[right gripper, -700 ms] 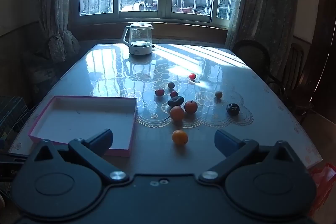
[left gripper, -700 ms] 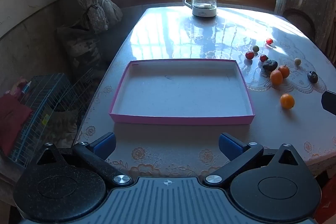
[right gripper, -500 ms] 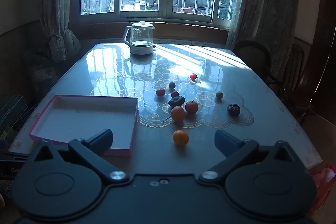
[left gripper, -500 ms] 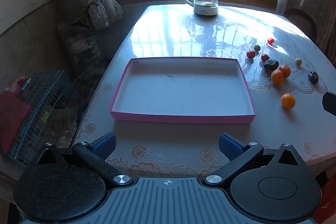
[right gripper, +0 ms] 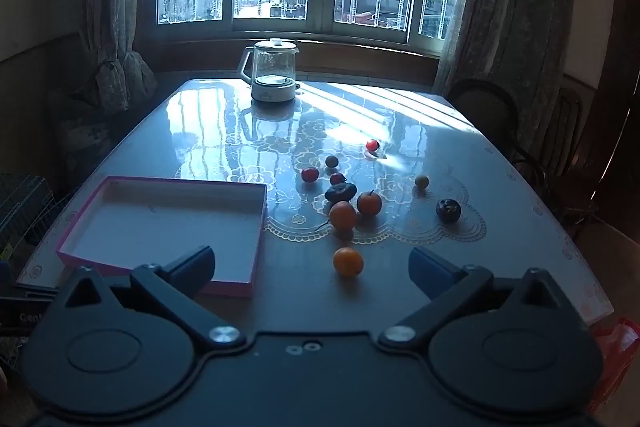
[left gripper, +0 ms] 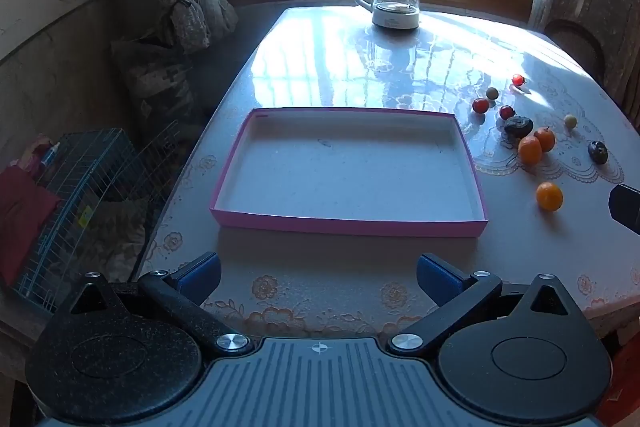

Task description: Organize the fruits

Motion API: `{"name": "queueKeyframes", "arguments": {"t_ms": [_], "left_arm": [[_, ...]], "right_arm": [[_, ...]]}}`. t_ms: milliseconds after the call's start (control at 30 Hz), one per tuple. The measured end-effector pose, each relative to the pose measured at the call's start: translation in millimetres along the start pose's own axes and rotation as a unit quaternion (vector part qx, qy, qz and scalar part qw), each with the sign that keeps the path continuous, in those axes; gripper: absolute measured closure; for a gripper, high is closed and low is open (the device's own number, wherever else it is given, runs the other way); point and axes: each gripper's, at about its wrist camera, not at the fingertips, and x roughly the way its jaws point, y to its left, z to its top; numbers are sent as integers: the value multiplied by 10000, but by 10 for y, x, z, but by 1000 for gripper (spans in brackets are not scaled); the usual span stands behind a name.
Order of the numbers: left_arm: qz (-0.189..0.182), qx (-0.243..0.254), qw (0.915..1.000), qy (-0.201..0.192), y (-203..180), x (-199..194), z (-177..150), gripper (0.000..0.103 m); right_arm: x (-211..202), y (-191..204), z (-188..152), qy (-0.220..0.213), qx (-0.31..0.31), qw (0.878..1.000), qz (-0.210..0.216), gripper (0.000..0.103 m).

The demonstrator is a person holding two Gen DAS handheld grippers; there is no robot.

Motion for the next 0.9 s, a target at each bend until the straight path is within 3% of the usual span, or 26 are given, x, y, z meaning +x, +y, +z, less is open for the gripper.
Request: {"name": "queueKeyframes", "arguments": {"t_ms": [900], "left_arm": [[-56, -37, 10000, 12, 58, -20, 33, 0]], "right_arm": [[3, 30, -12, 26, 37, 10000, 27, 0]]}}
